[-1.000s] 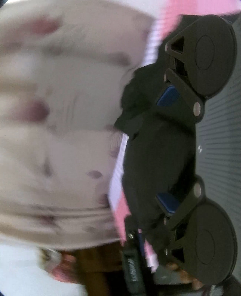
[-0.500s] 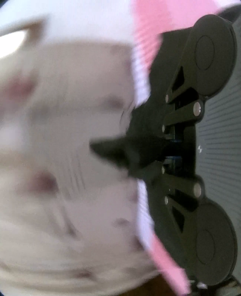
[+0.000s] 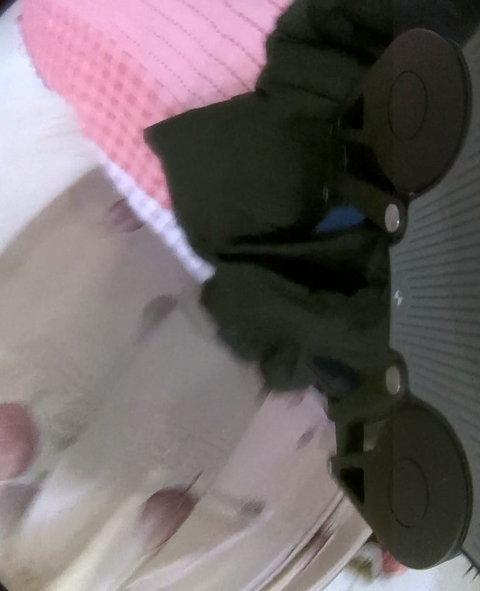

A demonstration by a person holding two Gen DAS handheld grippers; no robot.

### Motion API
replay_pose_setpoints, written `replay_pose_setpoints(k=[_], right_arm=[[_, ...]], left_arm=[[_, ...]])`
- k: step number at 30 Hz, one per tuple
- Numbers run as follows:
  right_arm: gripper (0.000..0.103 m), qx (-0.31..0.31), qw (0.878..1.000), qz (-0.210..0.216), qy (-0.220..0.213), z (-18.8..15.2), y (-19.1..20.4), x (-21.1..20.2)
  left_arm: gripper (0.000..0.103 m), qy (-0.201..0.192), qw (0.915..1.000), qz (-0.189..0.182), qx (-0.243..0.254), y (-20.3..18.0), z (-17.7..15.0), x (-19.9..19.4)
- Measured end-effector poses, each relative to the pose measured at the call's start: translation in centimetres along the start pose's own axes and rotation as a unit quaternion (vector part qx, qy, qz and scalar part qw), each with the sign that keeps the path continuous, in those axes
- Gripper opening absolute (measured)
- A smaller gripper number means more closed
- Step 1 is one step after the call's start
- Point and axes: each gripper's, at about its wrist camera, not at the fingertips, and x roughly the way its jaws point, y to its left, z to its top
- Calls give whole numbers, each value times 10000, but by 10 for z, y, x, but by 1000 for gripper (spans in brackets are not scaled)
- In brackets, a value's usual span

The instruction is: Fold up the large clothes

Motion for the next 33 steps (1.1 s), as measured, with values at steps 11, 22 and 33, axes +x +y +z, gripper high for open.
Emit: replay_pose_setpoints(k=[11,22,33], right_arm=[[11,-1470,9885,-348,-1,-3,43,42],[13,-1629,9858,311,248,-5,27,56],[13,-1186,9904,389,598,5,11,69]], left_arm=[[102,-480,9970,290,528,-19,4,-24],[97,-51,9950,-403,917,-78,40,62],[82,846,9926,718,493,-6,37,144]])
